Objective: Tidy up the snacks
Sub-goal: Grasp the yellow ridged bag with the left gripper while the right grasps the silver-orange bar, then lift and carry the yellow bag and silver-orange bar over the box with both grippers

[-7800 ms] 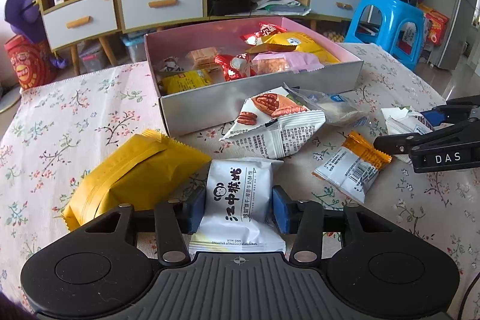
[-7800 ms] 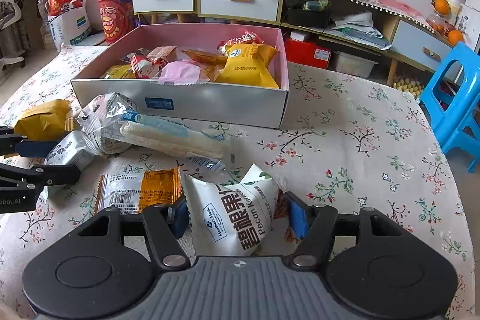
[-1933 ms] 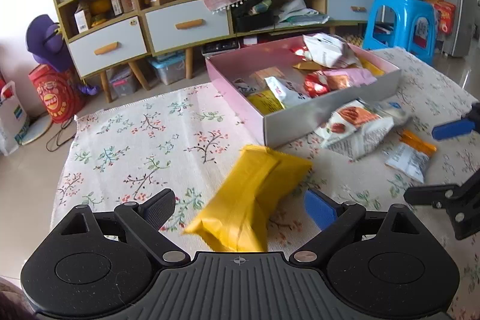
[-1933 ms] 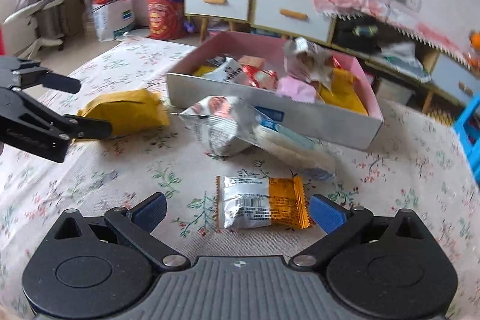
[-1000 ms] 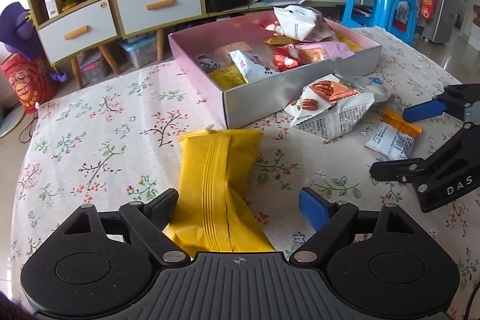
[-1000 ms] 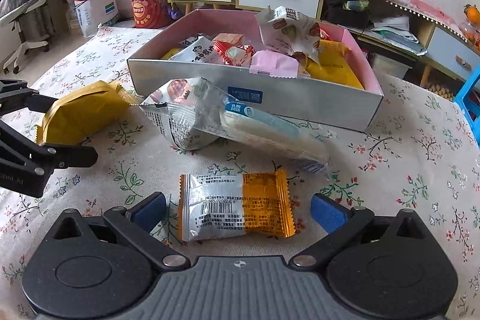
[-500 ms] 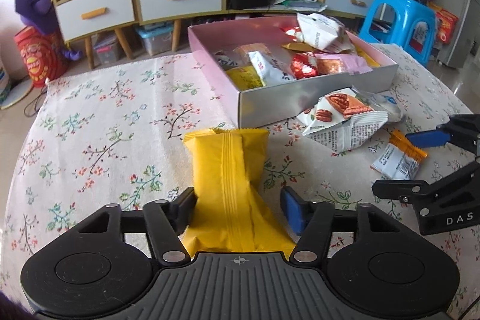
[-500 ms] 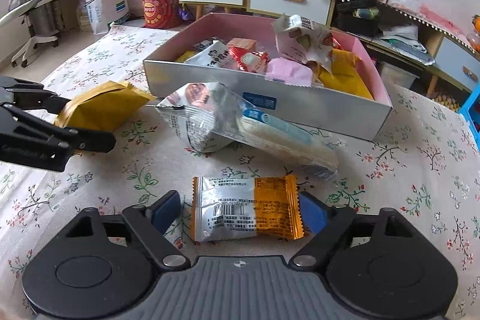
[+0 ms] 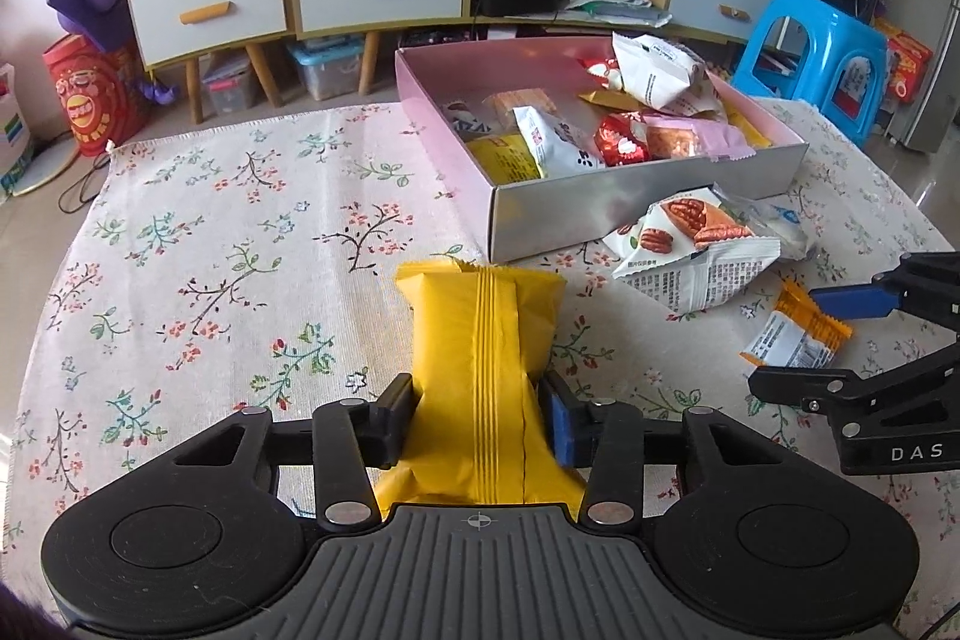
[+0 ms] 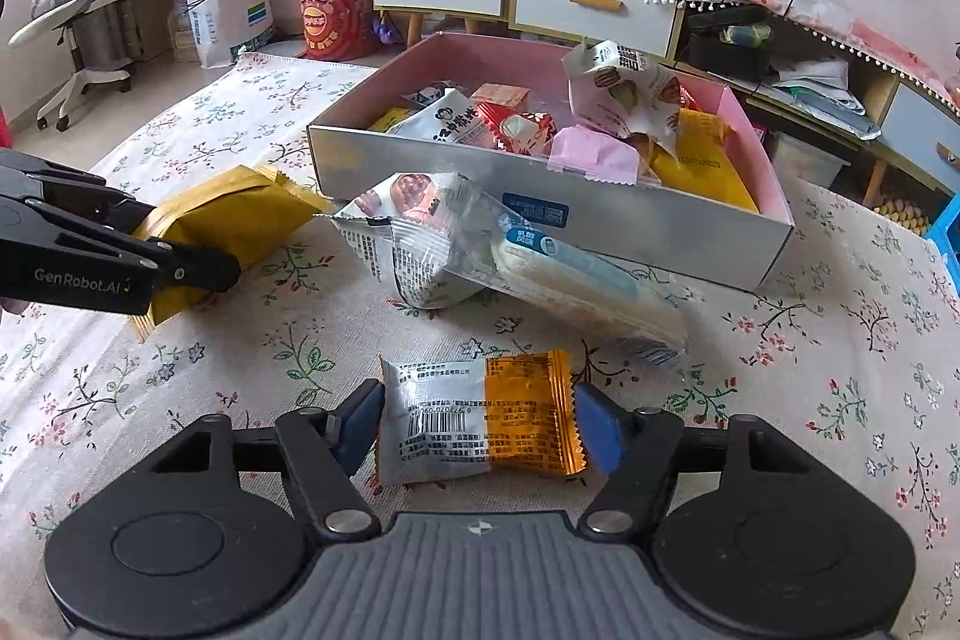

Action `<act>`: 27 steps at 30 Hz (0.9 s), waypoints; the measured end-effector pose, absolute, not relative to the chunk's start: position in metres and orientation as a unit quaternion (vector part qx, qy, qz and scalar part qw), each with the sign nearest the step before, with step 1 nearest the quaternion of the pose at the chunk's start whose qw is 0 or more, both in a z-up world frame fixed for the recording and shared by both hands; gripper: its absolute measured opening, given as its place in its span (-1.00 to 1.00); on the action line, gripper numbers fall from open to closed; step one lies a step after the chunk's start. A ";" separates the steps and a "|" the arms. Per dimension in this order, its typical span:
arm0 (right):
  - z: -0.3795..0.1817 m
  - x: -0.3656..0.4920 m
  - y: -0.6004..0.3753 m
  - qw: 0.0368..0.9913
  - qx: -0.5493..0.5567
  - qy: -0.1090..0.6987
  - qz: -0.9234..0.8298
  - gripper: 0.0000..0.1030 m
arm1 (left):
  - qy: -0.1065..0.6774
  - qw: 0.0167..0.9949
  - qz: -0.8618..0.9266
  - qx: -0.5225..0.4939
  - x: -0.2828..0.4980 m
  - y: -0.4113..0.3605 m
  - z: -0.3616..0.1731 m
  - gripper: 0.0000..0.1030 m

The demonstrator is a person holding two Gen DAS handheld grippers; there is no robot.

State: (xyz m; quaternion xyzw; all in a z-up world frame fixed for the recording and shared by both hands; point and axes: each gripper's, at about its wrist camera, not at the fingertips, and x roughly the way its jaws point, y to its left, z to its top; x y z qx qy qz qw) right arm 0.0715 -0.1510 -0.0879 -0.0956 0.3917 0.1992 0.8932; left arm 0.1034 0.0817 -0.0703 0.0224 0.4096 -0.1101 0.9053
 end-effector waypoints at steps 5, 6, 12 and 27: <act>-0.085 0.070 -0.150 0.890 -0.093 0.400 0.198 0.10 | 0.412 0.904 -0.109 0.022 0.102 0.081 -0.068 -0.22; -0.085 0.069 -0.150 0.889 -0.092 0.402 0.198 0.10 | 0.412 0.904 -0.109 0.022 0.102 0.081 -0.067 -0.22; -0.079 0.067 -0.150 0.888 -0.084 0.405 0.201 -0.02 | 0.411 0.905 -0.104 0.017 0.099 0.081 -0.063 -0.22; -0.085 0.066 -0.146 0.888 -0.098 0.404 0.196 -0.07 | 0.424 0.901 -0.087 0.006 0.096 0.079 -0.057 -0.22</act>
